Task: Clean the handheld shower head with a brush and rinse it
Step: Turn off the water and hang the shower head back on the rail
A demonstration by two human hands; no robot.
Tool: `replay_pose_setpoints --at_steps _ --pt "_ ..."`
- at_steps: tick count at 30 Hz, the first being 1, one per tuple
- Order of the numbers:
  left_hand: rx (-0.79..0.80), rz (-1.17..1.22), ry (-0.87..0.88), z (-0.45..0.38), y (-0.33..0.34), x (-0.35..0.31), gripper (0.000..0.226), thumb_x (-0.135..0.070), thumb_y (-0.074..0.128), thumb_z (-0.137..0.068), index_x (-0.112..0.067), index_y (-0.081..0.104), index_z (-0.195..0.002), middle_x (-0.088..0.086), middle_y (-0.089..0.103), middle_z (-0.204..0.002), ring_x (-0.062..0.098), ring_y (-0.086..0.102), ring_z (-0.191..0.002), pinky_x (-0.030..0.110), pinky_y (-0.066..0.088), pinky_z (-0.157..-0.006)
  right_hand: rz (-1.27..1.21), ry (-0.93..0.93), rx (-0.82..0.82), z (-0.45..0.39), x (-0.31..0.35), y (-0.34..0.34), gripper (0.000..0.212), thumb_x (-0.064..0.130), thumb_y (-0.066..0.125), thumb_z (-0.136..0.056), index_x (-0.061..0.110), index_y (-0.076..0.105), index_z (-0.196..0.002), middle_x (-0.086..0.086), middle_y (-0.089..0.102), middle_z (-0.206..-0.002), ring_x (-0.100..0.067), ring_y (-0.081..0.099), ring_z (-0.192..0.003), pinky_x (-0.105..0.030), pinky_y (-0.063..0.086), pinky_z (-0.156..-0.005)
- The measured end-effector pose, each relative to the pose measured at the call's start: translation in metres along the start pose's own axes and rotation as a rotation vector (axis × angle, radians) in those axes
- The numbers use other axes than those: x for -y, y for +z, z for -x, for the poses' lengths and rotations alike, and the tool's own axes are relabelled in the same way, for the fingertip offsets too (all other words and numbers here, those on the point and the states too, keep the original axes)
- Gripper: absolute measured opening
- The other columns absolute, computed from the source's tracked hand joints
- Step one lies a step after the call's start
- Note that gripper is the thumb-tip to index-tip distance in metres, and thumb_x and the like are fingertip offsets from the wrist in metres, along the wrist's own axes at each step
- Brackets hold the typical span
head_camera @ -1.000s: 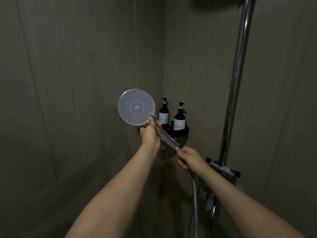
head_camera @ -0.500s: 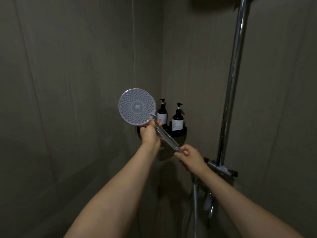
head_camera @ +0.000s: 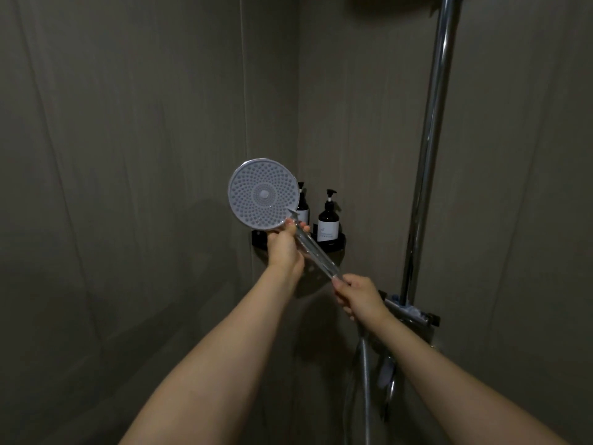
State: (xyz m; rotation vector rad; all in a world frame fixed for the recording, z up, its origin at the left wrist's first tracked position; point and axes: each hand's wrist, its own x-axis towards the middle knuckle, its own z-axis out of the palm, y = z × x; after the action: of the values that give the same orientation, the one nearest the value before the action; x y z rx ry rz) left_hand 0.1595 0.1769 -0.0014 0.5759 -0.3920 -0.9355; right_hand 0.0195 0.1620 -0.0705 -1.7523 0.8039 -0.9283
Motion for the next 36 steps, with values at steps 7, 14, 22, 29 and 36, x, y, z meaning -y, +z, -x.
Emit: replay_pose_setpoints --at_steps 7,14,22,29,36 --pt "0.051 -0.018 -0.028 -0.001 -0.001 0.010 0.021 -0.006 0.044 -0.095 -0.010 0.046 -0.116 0.005 0.057 -0.083 0.014 0.057 -0.073 0.028 0.048 -0.070 0.022 0.033 0.101 0.001 -0.001 -0.010 0.017 0.024 0.045 -0.096 0.021 0.052 -0.082 0.000 0.050 -0.065 -0.007 0.048 -0.048 -0.018 0.038 -0.045" --pt "0.076 -0.018 -0.048 -0.004 -0.001 0.014 0.035 -0.006 0.043 -0.095 -0.010 0.044 -0.130 0.005 0.056 -0.085 0.014 0.057 -0.074 0.028 0.050 -0.068 0.099 -0.002 -0.023 0.000 -0.003 -0.008 0.022 0.019 0.042 -0.097 0.018 0.053 -0.077 0.000 0.049 -0.064 -0.009 0.045 -0.052 -0.019 0.036 -0.047" --pt "0.059 -0.054 -0.043 -0.007 0.000 0.016 0.027 -0.008 0.043 -0.096 -0.009 0.045 -0.123 0.004 0.057 -0.083 0.014 0.058 -0.074 0.028 0.048 -0.066 0.009 0.065 0.066 -0.003 -0.006 -0.013 0.007 0.016 0.048 -0.094 0.018 0.053 -0.090 0.000 0.057 -0.074 -0.010 0.052 -0.059 -0.018 0.044 -0.053" --pt "0.059 0.018 -0.063 -0.008 -0.001 0.017 0.027 -0.009 0.042 -0.096 -0.011 0.046 -0.123 0.004 0.056 -0.085 0.014 0.057 -0.075 0.028 0.049 -0.066 0.119 -0.069 -0.134 -0.002 -0.011 -0.004 0.021 0.015 0.046 -0.095 0.020 0.057 -0.078 -0.001 0.052 -0.066 -0.013 0.048 -0.059 -0.020 0.038 -0.053" --pt "0.061 -0.030 -0.057 -0.011 0.002 0.016 0.026 -0.008 0.044 -0.096 -0.009 0.046 -0.121 0.004 0.056 -0.083 0.014 0.057 -0.073 0.028 0.050 -0.069 -0.229 0.134 0.081 -0.014 -0.016 -0.013 0.025 0.020 0.037 -0.099 0.017 0.056 -0.082 -0.001 0.048 -0.061 -0.004 0.040 -0.039 -0.015 0.034 -0.038"
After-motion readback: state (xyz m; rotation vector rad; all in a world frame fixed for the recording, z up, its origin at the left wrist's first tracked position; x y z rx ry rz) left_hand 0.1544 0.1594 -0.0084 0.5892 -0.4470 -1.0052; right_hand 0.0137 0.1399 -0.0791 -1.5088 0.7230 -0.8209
